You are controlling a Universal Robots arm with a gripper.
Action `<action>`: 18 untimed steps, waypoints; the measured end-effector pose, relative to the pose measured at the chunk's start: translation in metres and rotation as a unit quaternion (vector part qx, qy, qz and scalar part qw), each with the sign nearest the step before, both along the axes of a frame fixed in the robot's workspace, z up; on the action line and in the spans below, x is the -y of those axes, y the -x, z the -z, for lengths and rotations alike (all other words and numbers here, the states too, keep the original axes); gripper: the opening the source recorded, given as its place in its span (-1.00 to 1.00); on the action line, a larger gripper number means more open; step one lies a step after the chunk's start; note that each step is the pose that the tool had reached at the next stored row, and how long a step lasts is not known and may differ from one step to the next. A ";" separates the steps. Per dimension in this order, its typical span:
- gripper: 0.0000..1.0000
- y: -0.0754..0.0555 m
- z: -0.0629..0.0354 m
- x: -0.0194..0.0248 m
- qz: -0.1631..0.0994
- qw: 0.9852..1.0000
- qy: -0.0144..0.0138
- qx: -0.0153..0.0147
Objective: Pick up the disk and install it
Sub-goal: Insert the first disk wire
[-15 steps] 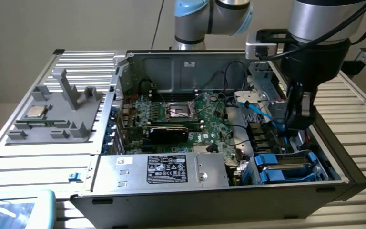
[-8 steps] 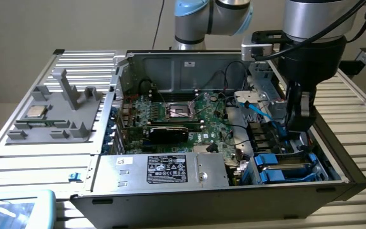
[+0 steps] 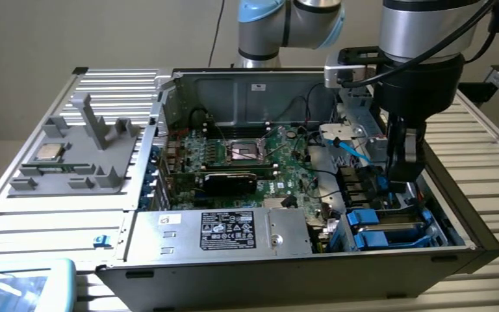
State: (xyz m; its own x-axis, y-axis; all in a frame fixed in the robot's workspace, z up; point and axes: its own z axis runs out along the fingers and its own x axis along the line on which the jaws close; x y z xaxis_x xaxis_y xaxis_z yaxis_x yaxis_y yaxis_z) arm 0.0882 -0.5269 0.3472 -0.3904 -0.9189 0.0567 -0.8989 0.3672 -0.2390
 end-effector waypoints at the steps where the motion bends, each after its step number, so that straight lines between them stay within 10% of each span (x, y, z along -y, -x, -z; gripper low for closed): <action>1: -0.29 0.000 0.0001 0.0000 0.001 1.000 0.000 0.000; 18: -0.14 0.002 0.0030 -0.0006 0.019 1.000 0.001 0.003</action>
State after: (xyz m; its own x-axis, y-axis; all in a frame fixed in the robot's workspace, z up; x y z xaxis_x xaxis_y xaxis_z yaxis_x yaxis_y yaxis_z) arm 0.0862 -0.5263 0.3442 -0.4251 -0.9034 0.0568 -0.8832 0.4002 -0.2446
